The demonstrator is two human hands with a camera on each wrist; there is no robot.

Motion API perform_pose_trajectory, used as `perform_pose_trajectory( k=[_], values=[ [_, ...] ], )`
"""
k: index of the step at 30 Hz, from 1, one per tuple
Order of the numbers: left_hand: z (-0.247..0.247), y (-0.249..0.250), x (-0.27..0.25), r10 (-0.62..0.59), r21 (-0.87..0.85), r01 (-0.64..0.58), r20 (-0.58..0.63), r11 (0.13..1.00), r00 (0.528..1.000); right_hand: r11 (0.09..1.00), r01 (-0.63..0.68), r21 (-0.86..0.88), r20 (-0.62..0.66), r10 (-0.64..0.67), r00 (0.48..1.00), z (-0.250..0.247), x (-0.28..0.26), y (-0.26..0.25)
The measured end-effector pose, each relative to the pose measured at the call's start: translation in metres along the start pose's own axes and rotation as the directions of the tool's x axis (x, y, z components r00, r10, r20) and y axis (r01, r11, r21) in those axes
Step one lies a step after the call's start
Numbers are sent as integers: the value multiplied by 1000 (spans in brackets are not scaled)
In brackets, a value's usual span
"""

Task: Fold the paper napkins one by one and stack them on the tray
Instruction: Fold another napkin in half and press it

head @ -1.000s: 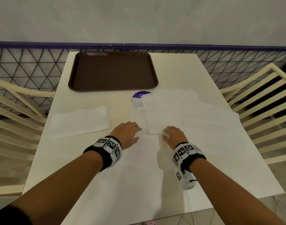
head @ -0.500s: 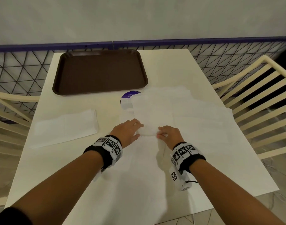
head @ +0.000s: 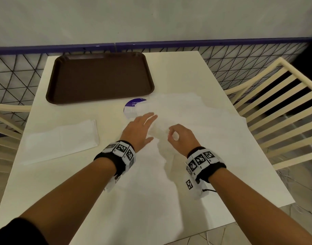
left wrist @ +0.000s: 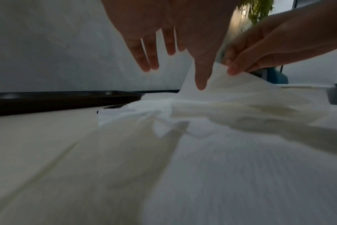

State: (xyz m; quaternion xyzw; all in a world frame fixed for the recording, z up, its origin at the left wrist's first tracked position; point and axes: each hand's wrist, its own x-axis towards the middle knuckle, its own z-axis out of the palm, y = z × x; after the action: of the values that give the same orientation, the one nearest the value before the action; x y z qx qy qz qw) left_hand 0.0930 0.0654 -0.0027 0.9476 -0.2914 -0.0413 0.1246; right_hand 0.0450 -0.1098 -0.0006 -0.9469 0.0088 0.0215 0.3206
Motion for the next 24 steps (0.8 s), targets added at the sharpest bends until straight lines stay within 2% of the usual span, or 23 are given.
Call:
perform_pose_trajectory(
  k=[3,5,6,9,11,13,18,21,24],
  values=[
    [-17,0,10,158,-20,-159,-61,987,986,966,230,-117,-38,-235,971,-11,-9,-21],
    [-25,-2,12,246,-35,-252,-129,967,961,951,268,-155,-52,-279,959,-15,-15,-30],
    [-32,-2,9,223,-75,-233,-122,970,967,957,244,-154,-33,-252,967,-15,-16,-33],
    [-39,-10,-9,47,-158,-49,-17,986,999,978,103,-180,121,-82,989,-9,-19,-36],
    [-39,-20,-32,-5,-178,12,38,984,999,965,108,-239,211,-57,976,0,-21,-36],
    [-35,-31,-63,-47,-201,69,114,977,992,942,180,-284,296,-92,951,11,-25,-37],
    [-20,-52,-147,-208,-301,284,260,910,943,876,416,-244,469,-269,841,46,-43,-52],
    [-14,-58,-189,-356,-398,443,274,804,893,885,421,-197,584,-239,776,59,-52,-68],
    [-12,-61,-218,-487,-450,550,260,703,834,916,380,-129,634,-218,741,64,-55,-77]
  ],
)
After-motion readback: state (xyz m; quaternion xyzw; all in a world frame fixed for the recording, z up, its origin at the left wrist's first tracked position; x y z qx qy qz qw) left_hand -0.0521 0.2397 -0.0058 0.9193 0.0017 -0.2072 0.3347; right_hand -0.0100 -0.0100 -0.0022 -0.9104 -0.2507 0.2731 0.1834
